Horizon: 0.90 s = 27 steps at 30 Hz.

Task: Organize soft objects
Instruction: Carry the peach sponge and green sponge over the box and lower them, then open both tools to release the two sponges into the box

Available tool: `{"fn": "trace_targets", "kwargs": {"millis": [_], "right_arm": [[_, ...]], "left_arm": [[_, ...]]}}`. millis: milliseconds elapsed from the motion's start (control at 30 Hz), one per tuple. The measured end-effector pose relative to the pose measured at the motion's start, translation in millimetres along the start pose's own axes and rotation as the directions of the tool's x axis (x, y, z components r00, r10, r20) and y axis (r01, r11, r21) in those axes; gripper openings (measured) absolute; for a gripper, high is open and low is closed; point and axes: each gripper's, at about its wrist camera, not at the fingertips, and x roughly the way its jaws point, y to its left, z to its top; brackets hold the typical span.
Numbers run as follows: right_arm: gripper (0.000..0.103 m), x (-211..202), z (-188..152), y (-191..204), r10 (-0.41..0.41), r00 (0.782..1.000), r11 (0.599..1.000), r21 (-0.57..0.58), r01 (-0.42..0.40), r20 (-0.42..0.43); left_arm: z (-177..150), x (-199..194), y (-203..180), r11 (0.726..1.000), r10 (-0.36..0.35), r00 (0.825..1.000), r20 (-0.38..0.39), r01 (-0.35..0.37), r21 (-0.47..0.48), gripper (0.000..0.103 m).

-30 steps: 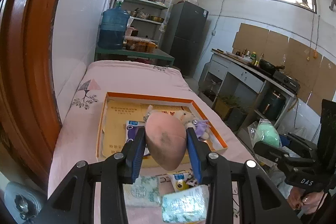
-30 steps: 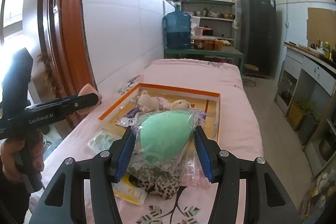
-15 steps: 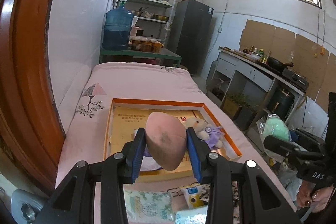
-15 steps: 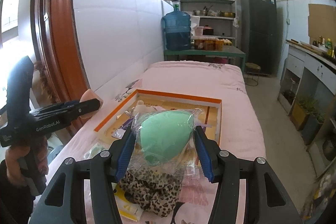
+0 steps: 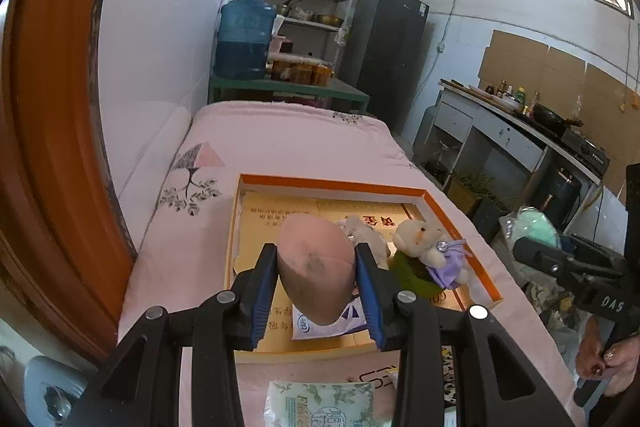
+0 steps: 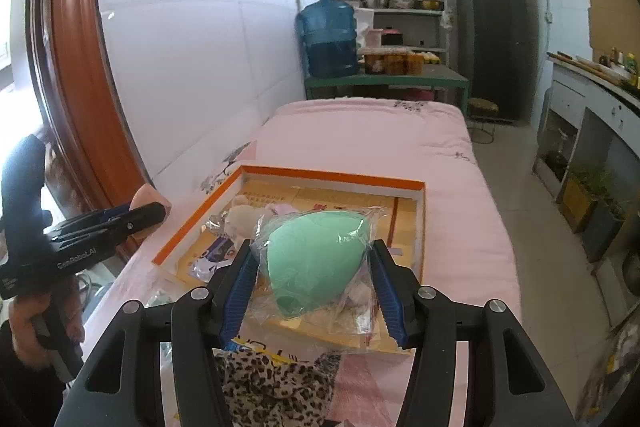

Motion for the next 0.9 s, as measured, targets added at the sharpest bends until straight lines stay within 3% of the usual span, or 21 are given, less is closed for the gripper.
{"fn": "trace_targets", "kwargs": {"millis": [367,900], "right_arm": [[0.057,53.9,-13.9,30.2,0.046,0.993,0.998,-0.047,-0.052,-0.104],[0.057,87.7,-14.5,41.2,0.053,0.987,0.997,-0.054,-0.062,-0.153]], "left_arm": [[-11.0,19.4,8.7,1.0,0.019,0.999,-0.04,-0.02,-0.005,0.039],[-22.1,46.4,21.9,0.998,0.053,0.994,-0.098,-0.056,-0.03,0.039]]}}
